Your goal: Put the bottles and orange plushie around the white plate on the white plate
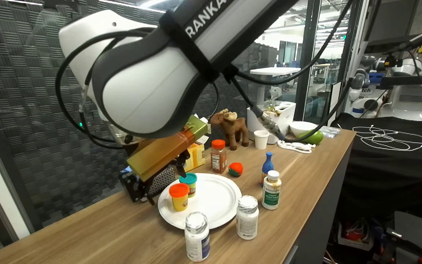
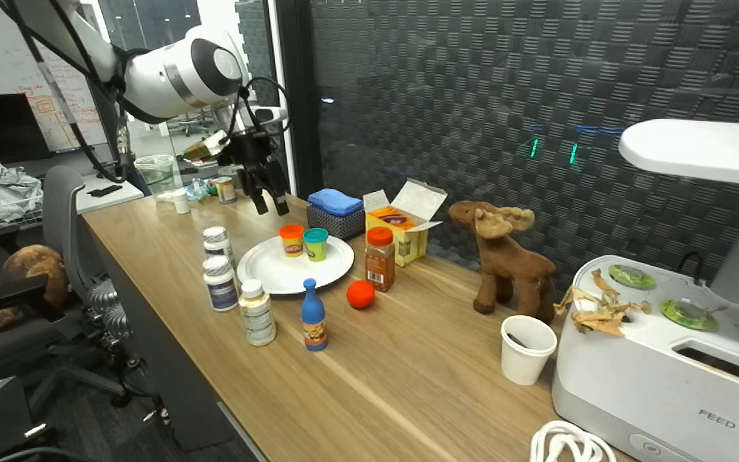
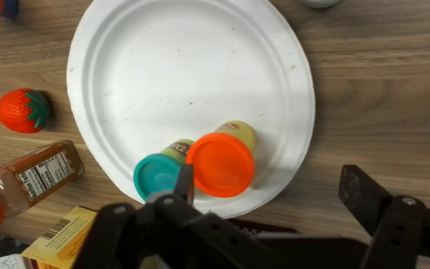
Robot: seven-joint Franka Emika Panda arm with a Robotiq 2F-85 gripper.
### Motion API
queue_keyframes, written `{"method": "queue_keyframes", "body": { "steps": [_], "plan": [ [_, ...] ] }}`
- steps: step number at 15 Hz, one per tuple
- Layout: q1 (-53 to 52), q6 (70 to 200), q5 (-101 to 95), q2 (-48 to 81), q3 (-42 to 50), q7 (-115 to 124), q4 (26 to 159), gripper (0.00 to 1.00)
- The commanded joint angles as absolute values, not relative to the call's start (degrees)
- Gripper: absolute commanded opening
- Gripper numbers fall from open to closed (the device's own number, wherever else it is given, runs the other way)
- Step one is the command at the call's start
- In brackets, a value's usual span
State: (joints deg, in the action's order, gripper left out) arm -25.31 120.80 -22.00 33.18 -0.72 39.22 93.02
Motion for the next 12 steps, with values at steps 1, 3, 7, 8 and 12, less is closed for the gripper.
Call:
{"method": "queue_keyframes", "body": {
  "steps": [1, 3, 7, 8, 12],
  "plan": [
    [-24.7, 126.0, -19.8, 25.4, -3.0, 41.6, 101.8, 1.0],
    [-24.0, 128.1, -17.6, 22.1, -4.0, 42.6, 105.9, 1.0],
    [-23.4, 131.2, -17.6, 16.8, -4.1, 46.8, 113.8, 1.0],
    [-22.9, 132.6, -17.0, 15.9, -4.6, 46.9, 115.8, 1.0],
    [-21.0, 139.6, -12.7, 14.5, -6.7, 44.6, 121.9, 1.0]
  ]
}}
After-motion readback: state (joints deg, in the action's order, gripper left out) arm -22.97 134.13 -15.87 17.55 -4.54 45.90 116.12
